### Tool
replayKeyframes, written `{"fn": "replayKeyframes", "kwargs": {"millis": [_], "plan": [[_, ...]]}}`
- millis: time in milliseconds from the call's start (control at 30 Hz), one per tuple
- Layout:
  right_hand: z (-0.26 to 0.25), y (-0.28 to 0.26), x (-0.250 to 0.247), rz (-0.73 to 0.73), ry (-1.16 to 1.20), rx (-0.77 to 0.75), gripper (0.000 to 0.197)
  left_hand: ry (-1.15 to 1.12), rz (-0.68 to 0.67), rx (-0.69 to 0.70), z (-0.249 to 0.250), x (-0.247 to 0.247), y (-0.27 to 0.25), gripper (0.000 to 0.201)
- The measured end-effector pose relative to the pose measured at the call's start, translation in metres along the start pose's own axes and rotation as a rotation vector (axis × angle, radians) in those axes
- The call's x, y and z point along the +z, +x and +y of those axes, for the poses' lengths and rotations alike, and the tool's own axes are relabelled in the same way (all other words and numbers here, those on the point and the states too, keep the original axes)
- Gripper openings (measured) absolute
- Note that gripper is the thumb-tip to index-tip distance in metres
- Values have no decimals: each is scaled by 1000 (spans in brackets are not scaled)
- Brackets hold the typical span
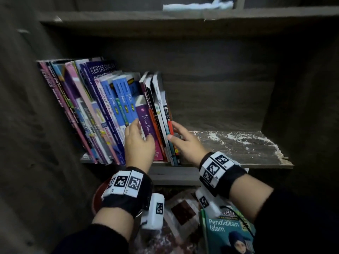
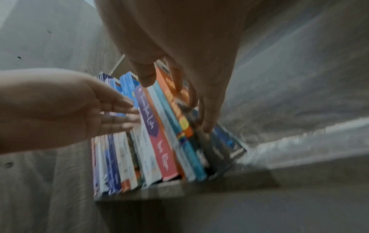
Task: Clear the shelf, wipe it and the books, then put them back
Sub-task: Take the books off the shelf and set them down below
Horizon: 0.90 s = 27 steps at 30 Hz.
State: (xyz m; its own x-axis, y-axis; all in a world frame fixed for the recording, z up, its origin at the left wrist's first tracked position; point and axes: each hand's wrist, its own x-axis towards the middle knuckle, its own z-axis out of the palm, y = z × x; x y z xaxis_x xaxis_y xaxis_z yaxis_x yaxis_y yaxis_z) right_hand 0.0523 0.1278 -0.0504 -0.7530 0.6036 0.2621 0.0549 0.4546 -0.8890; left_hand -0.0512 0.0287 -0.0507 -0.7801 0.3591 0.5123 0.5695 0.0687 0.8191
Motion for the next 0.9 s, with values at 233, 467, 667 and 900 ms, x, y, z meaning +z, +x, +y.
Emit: {"fn": "replayKeyframes", "kwargs": {"millis": [233,467,667,900], "plan": [[9,13,5,42,199,-7,43,39,50,9,-4,15,-3,60],[25,18,-6,83,328,25,34,32,-11,-79,20,19,-1,101],[52,31,-5,140,345,130,31,82,-45,-131,40,49,-1,127],[73,35,-10,48,271,115,38,199,106,-154,43,71,13,120]]}}
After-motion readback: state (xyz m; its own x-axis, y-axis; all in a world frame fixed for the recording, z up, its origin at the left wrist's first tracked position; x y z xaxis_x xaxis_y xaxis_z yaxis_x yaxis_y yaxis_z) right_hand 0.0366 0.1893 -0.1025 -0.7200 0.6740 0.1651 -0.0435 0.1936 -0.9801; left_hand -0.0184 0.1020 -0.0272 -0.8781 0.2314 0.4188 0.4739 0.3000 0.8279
